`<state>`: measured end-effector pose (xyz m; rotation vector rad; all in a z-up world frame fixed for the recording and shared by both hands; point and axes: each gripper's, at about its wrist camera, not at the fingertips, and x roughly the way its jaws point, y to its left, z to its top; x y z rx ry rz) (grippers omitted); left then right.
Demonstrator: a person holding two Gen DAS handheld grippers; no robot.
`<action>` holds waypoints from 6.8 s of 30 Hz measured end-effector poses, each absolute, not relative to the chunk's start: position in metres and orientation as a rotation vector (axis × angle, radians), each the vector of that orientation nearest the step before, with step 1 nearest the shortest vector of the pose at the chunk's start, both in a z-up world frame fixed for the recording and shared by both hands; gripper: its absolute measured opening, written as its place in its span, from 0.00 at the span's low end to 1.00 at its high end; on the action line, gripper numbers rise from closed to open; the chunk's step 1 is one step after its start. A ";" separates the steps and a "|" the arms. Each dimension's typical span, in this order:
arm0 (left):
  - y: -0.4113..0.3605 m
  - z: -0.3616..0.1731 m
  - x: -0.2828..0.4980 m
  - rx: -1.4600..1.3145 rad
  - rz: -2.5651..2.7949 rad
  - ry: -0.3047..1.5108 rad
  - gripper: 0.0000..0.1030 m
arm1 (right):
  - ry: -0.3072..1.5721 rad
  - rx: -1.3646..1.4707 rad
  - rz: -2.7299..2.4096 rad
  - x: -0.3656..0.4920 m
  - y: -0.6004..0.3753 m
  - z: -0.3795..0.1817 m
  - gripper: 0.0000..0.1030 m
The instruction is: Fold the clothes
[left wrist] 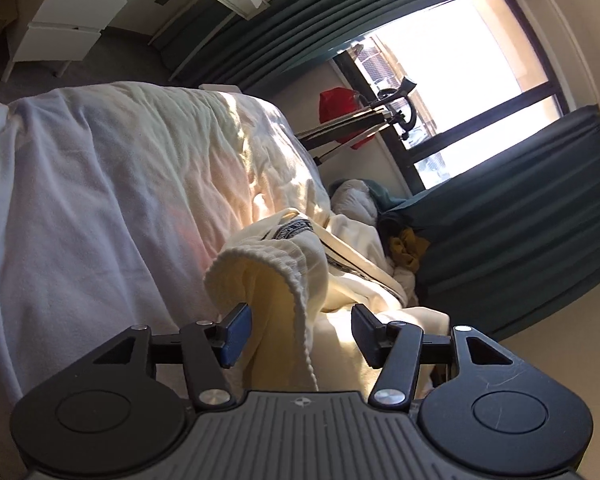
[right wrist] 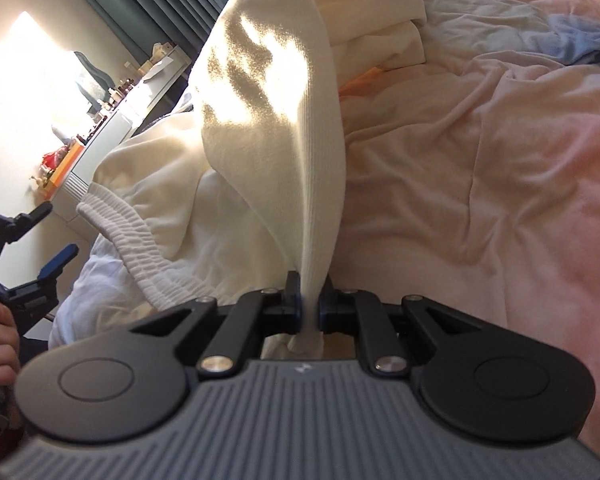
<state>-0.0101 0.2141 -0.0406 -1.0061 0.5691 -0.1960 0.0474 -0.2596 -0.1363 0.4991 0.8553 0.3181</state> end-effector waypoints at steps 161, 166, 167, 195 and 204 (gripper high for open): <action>0.018 -0.043 0.046 -0.350 -0.529 0.456 0.03 | 0.516 0.720 0.162 0.173 -0.402 -0.071 0.72; 0.016 -0.059 0.059 -0.355 -0.588 0.459 0.03 | 0.577 0.667 0.078 0.272 -0.398 -0.069 0.72; 0.016 -0.062 0.064 -0.364 -0.606 0.453 0.03 | 0.593 0.647 0.051 0.290 -0.397 -0.071 0.71; 0.009 -0.091 0.102 -0.390 -0.757 0.472 0.06 | 0.279 0.732 -0.216 0.203 -0.493 -0.022 0.18; -0.006 -0.088 0.081 -0.305 -0.759 0.520 0.18 | 0.267 0.943 -0.408 0.076 -0.566 -0.077 0.17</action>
